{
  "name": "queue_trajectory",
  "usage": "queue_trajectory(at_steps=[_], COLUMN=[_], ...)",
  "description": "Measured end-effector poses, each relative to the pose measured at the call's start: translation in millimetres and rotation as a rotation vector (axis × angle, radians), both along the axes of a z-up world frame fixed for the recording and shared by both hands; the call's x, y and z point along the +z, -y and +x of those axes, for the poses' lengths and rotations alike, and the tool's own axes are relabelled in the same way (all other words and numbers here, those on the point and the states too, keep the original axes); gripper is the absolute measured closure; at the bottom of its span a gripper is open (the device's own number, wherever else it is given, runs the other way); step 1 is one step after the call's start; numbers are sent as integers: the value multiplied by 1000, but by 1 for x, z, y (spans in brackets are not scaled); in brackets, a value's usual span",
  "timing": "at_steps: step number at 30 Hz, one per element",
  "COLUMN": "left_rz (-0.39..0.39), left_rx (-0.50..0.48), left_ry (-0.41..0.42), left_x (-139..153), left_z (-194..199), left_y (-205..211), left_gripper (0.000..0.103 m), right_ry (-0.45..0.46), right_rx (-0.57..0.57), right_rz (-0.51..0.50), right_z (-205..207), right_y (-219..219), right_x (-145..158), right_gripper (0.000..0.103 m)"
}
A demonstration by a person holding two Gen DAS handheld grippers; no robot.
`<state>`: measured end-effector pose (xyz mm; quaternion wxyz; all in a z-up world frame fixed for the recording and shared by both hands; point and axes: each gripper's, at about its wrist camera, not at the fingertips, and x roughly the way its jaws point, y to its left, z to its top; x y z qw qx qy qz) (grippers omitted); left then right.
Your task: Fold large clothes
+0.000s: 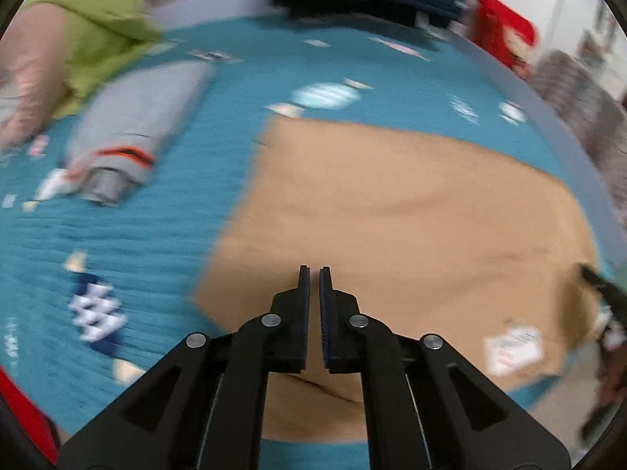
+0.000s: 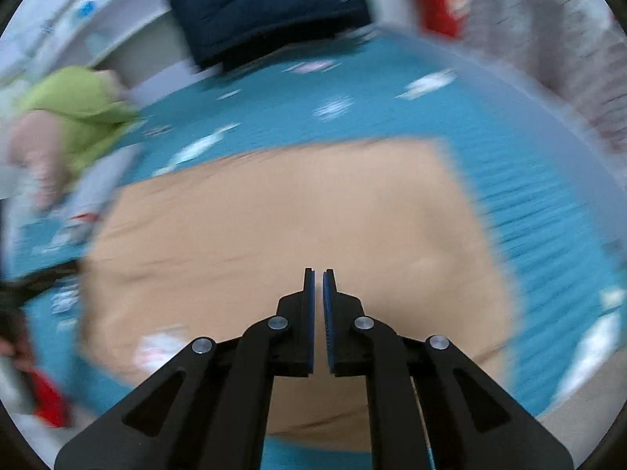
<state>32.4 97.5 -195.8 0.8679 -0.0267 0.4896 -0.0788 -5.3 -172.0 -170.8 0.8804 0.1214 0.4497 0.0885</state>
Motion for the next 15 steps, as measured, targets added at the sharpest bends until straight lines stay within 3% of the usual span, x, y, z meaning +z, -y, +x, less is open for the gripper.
queue_trajectory(at_steps=[1, 3, 5, 7, 12, 15], left_rz=[-19, 14, 16, -46, 18, 40], left_rx=[-36, -75, -81, -52, 3, 29], left_ry=[-21, -77, -123, -142, -137, -152], left_x=[-6, -22, -35, -37, -40, -44], left_z=[0, 0, -1, -2, -16, -23], left_y=[9, 21, 19, 2, -23, -30], left_gripper=[96, 96, 97, 97, 97, 97], right_ry=[-18, -76, -117, -141, -178, -212], right_rx=[37, 74, 62, 28, -86, -162], right_rz=[3, -33, -53, -48, -35, -99], right_z=[1, 3, -1, -12, -36, -41], right_y=[-13, -25, -18, 2, 55, 74], right_x=[-6, -20, -28, -30, -24, -25], right_gripper=[97, 97, 101, 103, 103, 102])
